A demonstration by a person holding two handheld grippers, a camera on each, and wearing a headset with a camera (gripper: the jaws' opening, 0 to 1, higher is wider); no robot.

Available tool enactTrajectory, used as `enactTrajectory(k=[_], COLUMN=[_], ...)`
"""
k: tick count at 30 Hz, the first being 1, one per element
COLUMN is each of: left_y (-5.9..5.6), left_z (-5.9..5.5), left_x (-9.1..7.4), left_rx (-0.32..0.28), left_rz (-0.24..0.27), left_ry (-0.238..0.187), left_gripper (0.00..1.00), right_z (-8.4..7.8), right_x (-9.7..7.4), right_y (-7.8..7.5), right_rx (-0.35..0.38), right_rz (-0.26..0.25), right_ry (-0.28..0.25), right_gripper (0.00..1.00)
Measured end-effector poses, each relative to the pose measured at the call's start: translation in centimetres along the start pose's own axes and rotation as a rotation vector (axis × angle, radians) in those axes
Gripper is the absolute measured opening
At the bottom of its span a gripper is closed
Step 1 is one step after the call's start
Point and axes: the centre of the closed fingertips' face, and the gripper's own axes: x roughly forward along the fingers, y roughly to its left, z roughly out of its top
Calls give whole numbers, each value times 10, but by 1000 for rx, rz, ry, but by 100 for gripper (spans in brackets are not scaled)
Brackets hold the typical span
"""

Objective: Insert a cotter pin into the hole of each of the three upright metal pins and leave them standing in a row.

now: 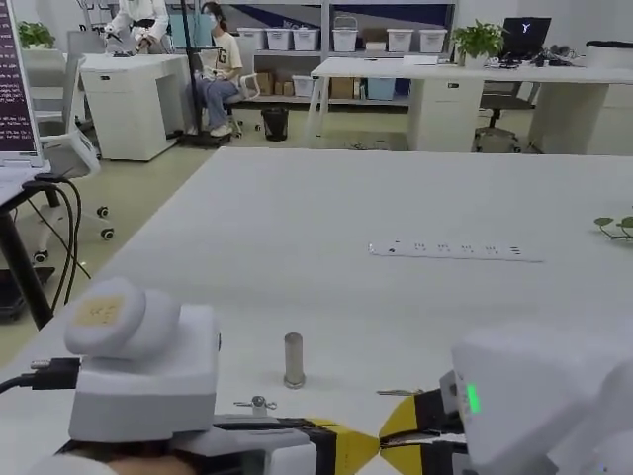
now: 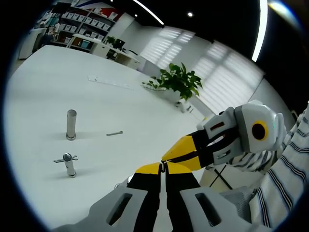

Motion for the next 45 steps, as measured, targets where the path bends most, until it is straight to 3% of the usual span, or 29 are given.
enactTrajectory(k=[5, 10, 12, 18, 21, 24, 27, 30, 33, 41, 45], left_y=[0, 1, 3, 2, 1, 1, 0, -1, -2, -7, -14], left_z=[1, 0, 0, 5, 8, 10, 9, 8, 8, 6, 8], left_x=[-2, -4, -5, -11, -15, -19, -22, -24, -25, -27, -28], left_rx=[15, 59, 71, 181, 222, 296, 372, 410, 469, 557, 619], left_rz=[10, 20, 30, 35, 34, 33, 33, 29, 24, 5, -19], left_ry=[1, 2, 0, -29, -48, -56, -52, -49, -49, -51, -83], left_gripper=[0, 0, 0, 0, 0, 0, 0, 0, 0, 0, 0], right_z=[4, 4, 4, 4, 4, -1, -4, -2, 0, 4, 5], right_x=[0, -1, -2, -5, -7, -9, -11, -13, -15, -16, -14], right_y=[-3, -14, -16, -17, -15, -15, -14, -11, -8, 2, 6], right_rx=[-8, -6, 35, 141, 238, 300, 350, 415, 438, 484, 502], right_rz=[-11, -50, -43, -11, 36, 68, 104, 156, 187, 272, 291], right_ry=[-42, -50, -68, -119, -158, -161, -171, -200, -219, -242, -242], right_gripper=[0, 14, 18, 23, 22, 23, 23, 23, 23, 22, 22])
